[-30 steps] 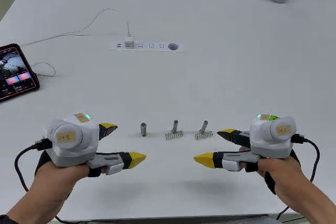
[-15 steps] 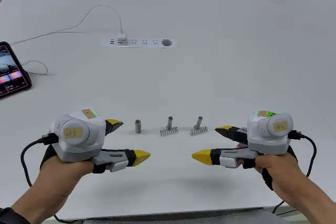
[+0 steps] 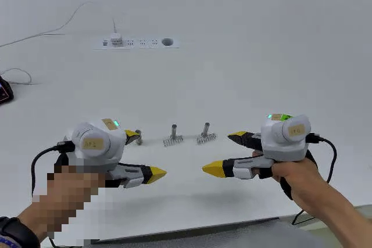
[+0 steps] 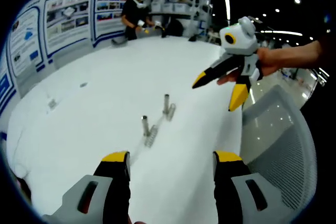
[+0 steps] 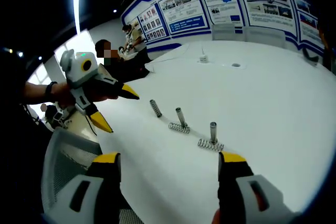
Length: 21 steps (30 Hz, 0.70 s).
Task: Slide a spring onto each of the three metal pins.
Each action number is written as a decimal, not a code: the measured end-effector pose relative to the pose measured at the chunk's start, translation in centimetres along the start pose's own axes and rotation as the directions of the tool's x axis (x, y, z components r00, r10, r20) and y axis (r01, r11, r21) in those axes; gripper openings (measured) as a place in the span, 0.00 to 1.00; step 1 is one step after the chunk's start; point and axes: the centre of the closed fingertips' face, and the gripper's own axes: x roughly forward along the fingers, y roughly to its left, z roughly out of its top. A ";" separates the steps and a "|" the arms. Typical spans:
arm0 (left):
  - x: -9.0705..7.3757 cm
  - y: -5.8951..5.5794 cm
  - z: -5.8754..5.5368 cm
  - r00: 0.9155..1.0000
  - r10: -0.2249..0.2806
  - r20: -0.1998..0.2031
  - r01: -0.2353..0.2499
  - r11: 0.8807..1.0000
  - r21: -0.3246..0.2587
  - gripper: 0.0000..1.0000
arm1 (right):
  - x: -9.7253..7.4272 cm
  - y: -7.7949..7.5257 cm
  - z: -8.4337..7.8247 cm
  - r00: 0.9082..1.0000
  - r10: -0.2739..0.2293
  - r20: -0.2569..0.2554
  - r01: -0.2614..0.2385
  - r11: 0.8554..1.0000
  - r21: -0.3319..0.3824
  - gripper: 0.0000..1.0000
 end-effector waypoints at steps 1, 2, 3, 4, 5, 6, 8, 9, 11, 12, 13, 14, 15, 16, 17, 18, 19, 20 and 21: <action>0.2 0.0 0.1 1.000 -0.003 -0.002 0.003 1.000 0.002 0.64 | 0.0 0.0 0.0 1.000 0.001 0.000 -0.001 1.000 0.000 0.77; 0.5 0.1 0.1 1.000 -0.003 -0.005 0.003 1.000 0.002 0.63 | -0.1 0.0 0.0 1.000 0.001 0.000 -0.001 1.000 -0.001 0.78; 0.9 0.2 0.2 1.000 -0.002 -0.010 0.002 1.000 0.002 0.63 | -0.1 0.0 0.0 1.000 0.001 -0.001 -0.001 1.000 -0.002 0.78; 1.1 0.2 0.3 1.000 -0.004 -0.011 0.005 1.000 0.004 0.62 | -0.2 0.0 0.0 1.000 0.001 -0.001 -0.001 1.000 -0.002 0.78; 1.4 0.3 0.4 1.000 -0.006 -0.012 0.006 1.000 0.005 0.62 | -0.2 0.1 -0.1 1.000 0.001 -0.001 -0.001 1.000 -0.002 0.78; 1.7 0.4 0.5 1.000 -0.003 -0.012 0.004 1.000 0.006 0.61 | -0.3 0.1 -0.1 1.000 0.001 -0.001 -0.001 1.000 -0.001 0.78; 2.3 0.8 0.7 1.000 0.006 -0.008 -0.006 1.000 0.005 0.55 | -0.4 0.2 -0.2 1.000 0.004 -0.003 -0.004 1.000 0.000 0.78; 2.5 0.9 0.8 1.000 0.008 -0.005 -0.008 1.000 0.000 0.54 | -0.4 0.2 -0.2 1.000 0.003 -0.004 -0.003 1.000 0.001 0.78; 3.0 1.1 0.8 1.000 0.010 -0.004 -0.010 1.000 -0.012 0.54 | -0.6 0.3 -0.3 1.000 0.002 -0.004 -0.002 1.000 0.005 0.78; 3.4 1.2 0.8 1.000 0.015 -0.008 -0.015 1.000 -0.012 0.53 | -0.6 0.2 -0.3 1.000 0.000 -0.003 0.000 1.000 0.007 0.78; 3.6 1.3 0.8 1.000 0.018 -0.011 -0.018 1.000 -0.011 0.52 | -0.7 0.2 -0.3 1.000 0.000 -0.002 0.000 1.000 0.009 0.78; 3.8 1.4 0.8 1.000 0.020 -0.012 -0.020 1.000 -0.012 0.52 | -0.7 0.2 -0.3 1.000 -0.001 -0.001 0.001 1.000 0.011 0.78; 4.1 1.5 0.7 1.000 0.020 -0.014 -0.020 1.000 -0.016 0.52 | -0.8 0.2 -0.3 1.000 -0.002 0.000 0.002 1.000 0.013 0.78; 4.3 1.6 0.7 1.000 0.022 -0.016 -0.023 1.000 -0.019 0.51 | -0.8 0.2 -0.3 1.000 -0.003 0.001 0.003 1.000 0.014 0.78; 4.5 1.7 0.6 0.999 0.028 -0.019 -0.029 0.999 -0.020 0.50 | -0.8 0.2 -0.3 1.000 -0.003 0.001 0.003 1.000 0.015 0.78; 4.8 1.9 0.4 0.999 0.034 -0.023 -0.035 0.999 -0.023 0.49 | -0.8 0.3 -0.3 1.000 -0.002 0.001 0.002 1.000 0.016 0.78; 5.1 2.1 0.3 0.999 0.037 -0.023 -0.038 0.999 -0.028 0.47 | -0.8 0.3 -0.4 1.000 -0.002 0.001 0.002 1.000 0.017 0.78; 5.4 2.3 0.2 0.999 0.046 -0.019 -0.047 0.998 -0.040 0.45 | -0.8 0.3 -0.4 1.000 -0.003 0.001 0.003 1.000 0.018 0.78; 5.6 2.3 0.1 0.999 0.049 -0.022 -0.050 0.998 -0.043 0.43 | -0.9 0.3 -0.4 1.000 -0.002 0.002 0.002 1.000 0.020 0.78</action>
